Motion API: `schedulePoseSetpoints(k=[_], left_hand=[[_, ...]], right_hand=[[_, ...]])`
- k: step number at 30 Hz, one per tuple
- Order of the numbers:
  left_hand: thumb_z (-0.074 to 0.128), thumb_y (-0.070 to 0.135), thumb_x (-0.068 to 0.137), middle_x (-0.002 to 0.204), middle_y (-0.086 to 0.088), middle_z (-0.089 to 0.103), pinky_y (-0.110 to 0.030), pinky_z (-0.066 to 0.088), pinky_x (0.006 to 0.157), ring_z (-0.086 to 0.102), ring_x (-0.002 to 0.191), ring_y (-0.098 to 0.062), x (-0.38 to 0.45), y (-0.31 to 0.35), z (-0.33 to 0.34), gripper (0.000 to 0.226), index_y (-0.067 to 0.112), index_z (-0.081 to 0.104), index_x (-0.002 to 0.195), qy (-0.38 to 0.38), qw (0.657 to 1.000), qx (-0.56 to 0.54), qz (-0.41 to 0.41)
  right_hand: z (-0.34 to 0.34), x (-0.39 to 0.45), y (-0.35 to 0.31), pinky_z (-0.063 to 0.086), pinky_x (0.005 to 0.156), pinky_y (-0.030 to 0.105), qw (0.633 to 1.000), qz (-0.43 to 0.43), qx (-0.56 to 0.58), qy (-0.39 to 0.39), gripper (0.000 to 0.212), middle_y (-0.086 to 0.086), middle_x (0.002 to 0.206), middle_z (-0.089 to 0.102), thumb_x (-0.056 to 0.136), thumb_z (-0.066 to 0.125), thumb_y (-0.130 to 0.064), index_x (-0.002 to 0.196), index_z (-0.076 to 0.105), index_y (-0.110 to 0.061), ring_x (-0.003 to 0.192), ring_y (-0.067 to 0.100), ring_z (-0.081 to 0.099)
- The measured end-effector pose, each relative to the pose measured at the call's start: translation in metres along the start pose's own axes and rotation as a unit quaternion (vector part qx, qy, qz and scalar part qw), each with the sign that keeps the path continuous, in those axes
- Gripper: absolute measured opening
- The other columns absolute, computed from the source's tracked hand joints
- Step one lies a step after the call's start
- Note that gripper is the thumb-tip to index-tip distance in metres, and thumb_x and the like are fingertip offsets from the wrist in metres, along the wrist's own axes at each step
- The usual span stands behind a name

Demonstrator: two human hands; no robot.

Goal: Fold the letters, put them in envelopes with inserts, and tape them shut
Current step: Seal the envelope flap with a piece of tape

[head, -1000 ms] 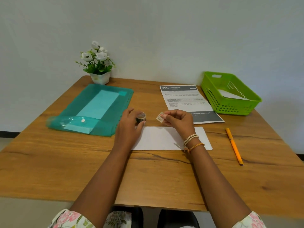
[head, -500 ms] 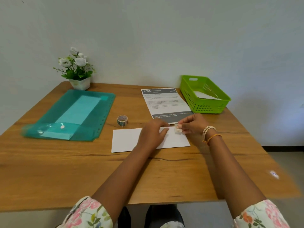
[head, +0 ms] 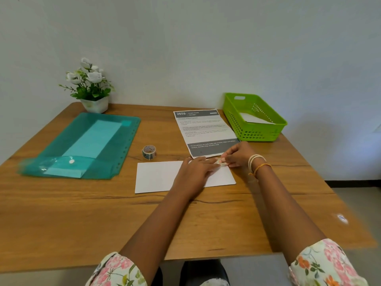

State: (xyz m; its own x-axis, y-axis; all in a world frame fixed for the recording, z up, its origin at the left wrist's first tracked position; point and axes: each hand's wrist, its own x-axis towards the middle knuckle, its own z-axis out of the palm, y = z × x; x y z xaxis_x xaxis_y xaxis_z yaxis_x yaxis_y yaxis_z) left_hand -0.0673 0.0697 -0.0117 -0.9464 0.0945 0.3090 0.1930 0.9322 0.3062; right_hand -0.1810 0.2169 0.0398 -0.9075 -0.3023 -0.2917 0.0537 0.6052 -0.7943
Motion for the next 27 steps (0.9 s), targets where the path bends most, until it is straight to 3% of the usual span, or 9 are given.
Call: schedulePoseSetpoints(k=[5,11,19,21,23,27], left_hand=[[0.032,0.029,0.104,0.147,0.018,0.042,-0.043,0.019,0.111,0.031,0.139,-0.013,0.000,-0.001,0.003,0.040,0.044,0.043,0.139,-0.038,0.999,0.014,-0.018],[0.032,0.026,0.103,0.147,0.017,0.042,-0.044,0.016,0.115,0.029,0.140,-0.013,0.000,0.000,0.003,0.042,0.044,0.043,0.139,-0.043,0.999,0.005,-0.027],[0.030,0.029,0.103,0.144,0.019,0.045,-0.043,0.019,0.112,0.032,0.136,-0.012,0.001,0.000,0.002,0.040,0.043,0.047,0.136,-0.038,0.999,0.003,-0.023],[0.031,0.029,0.103,0.143,0.019,0.046,-0.044,0.022,0.110,0.034,0.134,-0.012,0.002,-0.002,0.002,0.039,0.043,0.049,0.135,-0.037,0.999,0.002,-0.022],[0.031,0.030,0.102,0.143,0.019,0.046,-0.044,0.023,0.108,0.036,0.133,-0.012,0.003,-0.003,0.001,0.038,0.042,0.050,0.133,-0.037,0.999,0.007,-0.019],[0.031,0.029,0.102,0.144,0.015,0.046,-0.044,0.025,0.104,0.037,0.132,-0.015,0.003,0.000,-0.001,0.037,0.039,0.046,0.135,-0.045,0.998,0.043,-0.004]], right_hand=[[0.002,0.000,-0.001,0.058,0.077,0.034,1.000,-0.003,-0.014,0.018,0.016,0.014,0.085,0.069,0.080,0.072,0.001,0.069,0.070,-0.011,0.083,0.025,0.067],[0.009,0.005,0.001,0.060,0.072,0.033,0.997,-0.003,-0.057,0.046,0.019,0.006,0.075,0.069,0.076,0.077,-0.005,0.063,0.070,-0.017,0.073,0.018,0.065],[0.017,0.000,0.004,0.060,0.074,0.037,0.989,-0.017,-0.095,0.114,0.013,0.005,0.074,0.070,0.075,0.076,-0.007,0.067,0.070,-0.015,0.073,0.023,0.069],[0.020,0.000,0.007,0.060,0.074,0.040,0.980,-0.039,-0.107,0.162,0.009,0.006,0.070,0.070,0.073,0.072,-0.008,0.065,0.071,-0.011,0.072,0.024,0.069],[0.022,-0.004,0.011,0.057,0.075,0.035,0.970,-0.076,-0.134,0.188,0.006,0.008,0.072,0.071,0.074,0.068,-0.009,0.069,0.072,-0.008,0.074,0.023,0.067],[0.026,-0.019,0.018,0.051,0.075,0.031,0.960,-0.143,-0.192,0.147,0.011,0.010,0.086,0.071,0.082,0.066,-0.012,0.081,0.075,-0.018,0.084,0.024,0.065]])
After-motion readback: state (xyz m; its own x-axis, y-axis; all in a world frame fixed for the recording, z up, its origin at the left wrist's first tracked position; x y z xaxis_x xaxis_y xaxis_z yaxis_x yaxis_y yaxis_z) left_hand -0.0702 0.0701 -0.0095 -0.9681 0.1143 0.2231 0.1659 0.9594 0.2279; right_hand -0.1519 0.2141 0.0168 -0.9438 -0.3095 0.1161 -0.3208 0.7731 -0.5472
